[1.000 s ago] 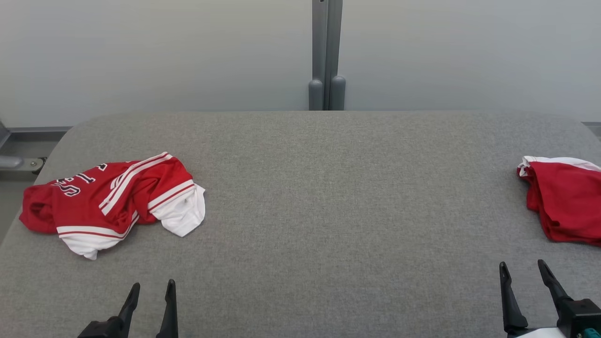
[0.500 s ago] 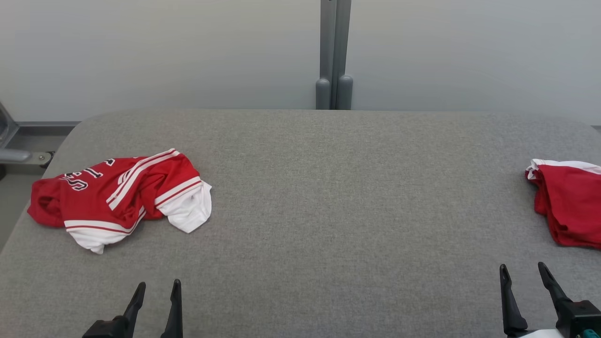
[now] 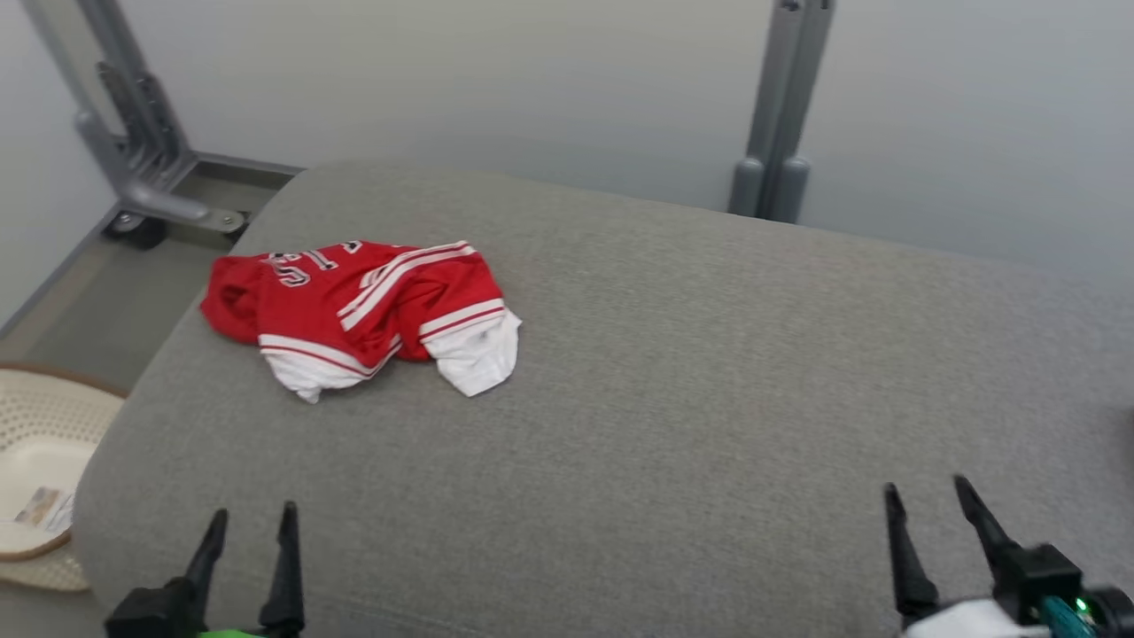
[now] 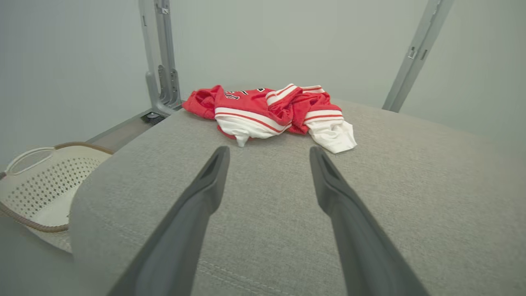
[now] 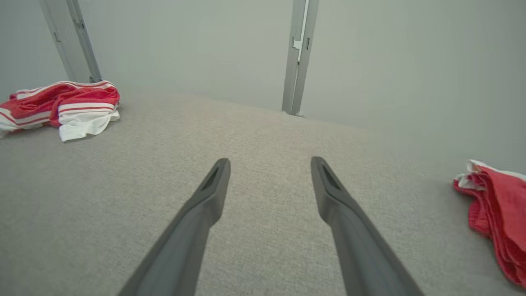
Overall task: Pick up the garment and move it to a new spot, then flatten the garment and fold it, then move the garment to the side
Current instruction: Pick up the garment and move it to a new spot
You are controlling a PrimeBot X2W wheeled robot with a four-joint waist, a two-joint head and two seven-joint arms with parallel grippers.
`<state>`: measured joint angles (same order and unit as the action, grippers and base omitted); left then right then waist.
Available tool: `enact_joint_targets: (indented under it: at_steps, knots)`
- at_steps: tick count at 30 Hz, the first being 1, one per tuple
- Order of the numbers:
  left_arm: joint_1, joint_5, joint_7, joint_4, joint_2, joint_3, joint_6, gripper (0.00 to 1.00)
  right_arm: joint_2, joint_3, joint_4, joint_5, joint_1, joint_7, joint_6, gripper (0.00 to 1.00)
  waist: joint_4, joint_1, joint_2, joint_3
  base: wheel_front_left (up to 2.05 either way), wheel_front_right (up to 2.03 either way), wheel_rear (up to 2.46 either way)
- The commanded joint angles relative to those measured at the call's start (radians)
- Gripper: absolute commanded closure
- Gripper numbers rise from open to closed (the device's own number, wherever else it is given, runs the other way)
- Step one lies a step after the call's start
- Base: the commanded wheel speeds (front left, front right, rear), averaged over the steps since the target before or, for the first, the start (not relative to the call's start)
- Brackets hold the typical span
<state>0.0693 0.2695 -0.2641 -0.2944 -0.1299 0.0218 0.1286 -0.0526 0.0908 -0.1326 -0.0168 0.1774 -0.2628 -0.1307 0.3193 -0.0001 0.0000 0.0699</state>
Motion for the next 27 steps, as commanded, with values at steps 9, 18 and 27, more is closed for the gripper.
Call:
enact_joint_targets:
  at_steps: [9,18,27]
  knots:
    - [0.08,-0.003,0.0,0.109,0.049,-0.147,-0.014,0.0,-0.034,-0.147,-0.097,0.018,-0.201,-0.003,0.001,0.0,0.191,0.0001,0.0,-0.057,0.0,0.0,0.0]
    - [0.106,-0.019,0.0,0.137,0.073,-0.174,-0.005,0.0,-0.054,-0.154,-0.117,-0.004,-0.193,-0.003,0.001,0.0,0.187,0.0001,0.0,-0.054,0.0,0.0,0.0]
    - [-0.093,0.0,0.033,0.03,0.038,-0.051,0.002,0.0,-0.061,-0.074,-0.072,0.02,-0.134,-0.003,0.001,0.0,0.197,0.0001,0.0,-0.105,0.0,0.0,0.0]
